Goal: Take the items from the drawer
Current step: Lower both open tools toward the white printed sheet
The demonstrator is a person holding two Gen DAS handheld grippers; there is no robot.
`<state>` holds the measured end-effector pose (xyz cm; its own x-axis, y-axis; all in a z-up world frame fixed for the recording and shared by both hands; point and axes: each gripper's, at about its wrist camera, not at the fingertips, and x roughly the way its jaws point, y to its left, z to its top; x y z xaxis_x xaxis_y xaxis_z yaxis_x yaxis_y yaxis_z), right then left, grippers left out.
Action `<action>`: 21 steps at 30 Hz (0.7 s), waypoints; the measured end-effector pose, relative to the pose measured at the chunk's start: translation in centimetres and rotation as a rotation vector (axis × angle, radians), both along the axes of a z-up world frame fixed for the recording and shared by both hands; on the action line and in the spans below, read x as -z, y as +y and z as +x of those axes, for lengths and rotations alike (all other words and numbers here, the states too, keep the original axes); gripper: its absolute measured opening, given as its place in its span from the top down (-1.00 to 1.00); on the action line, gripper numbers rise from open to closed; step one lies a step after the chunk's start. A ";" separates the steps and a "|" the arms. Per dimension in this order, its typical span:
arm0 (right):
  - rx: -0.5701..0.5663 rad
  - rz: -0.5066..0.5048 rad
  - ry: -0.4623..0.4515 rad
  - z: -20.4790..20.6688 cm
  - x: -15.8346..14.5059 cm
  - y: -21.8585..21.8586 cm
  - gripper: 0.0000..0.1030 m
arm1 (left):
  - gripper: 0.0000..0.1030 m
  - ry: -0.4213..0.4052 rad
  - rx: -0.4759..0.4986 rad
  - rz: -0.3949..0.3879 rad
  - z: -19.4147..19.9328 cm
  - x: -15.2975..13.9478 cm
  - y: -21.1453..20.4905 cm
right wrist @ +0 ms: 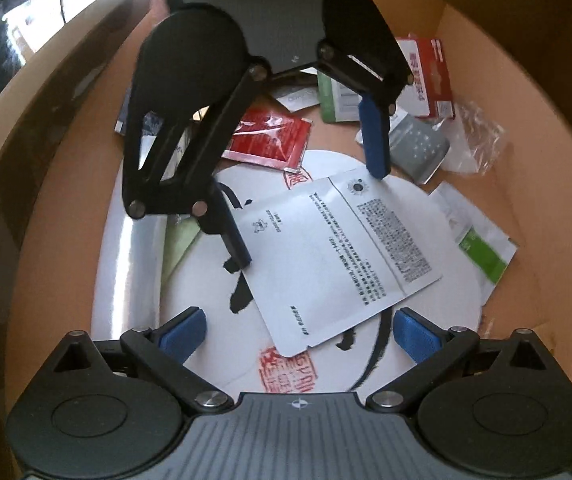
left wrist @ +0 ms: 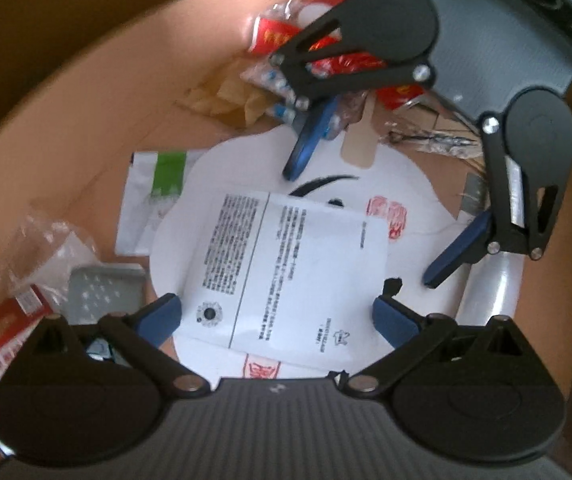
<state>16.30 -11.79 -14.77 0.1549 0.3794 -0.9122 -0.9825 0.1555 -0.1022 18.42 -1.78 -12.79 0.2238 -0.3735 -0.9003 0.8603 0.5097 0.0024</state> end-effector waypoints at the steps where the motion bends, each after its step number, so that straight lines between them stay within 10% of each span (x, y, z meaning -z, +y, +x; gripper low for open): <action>1: 0.007 0.005 0.013 0.1 0.1 0.0 -1.00 | -1.00 0.000 0.001 0.000 0.0 0.0 0.0; 8: 0.007 0.024 0.012 -0.2 0.3 -0.3 -1.00 | -1.00 0.145 0.101 -0.064 -0.5 -1.3 -0.2; 21: 0.008 0.033 0.026 0.5 0.2 -0.6 -1.00 | -1.00 0.010 0.037 0.029 0.6 -1.3 1.2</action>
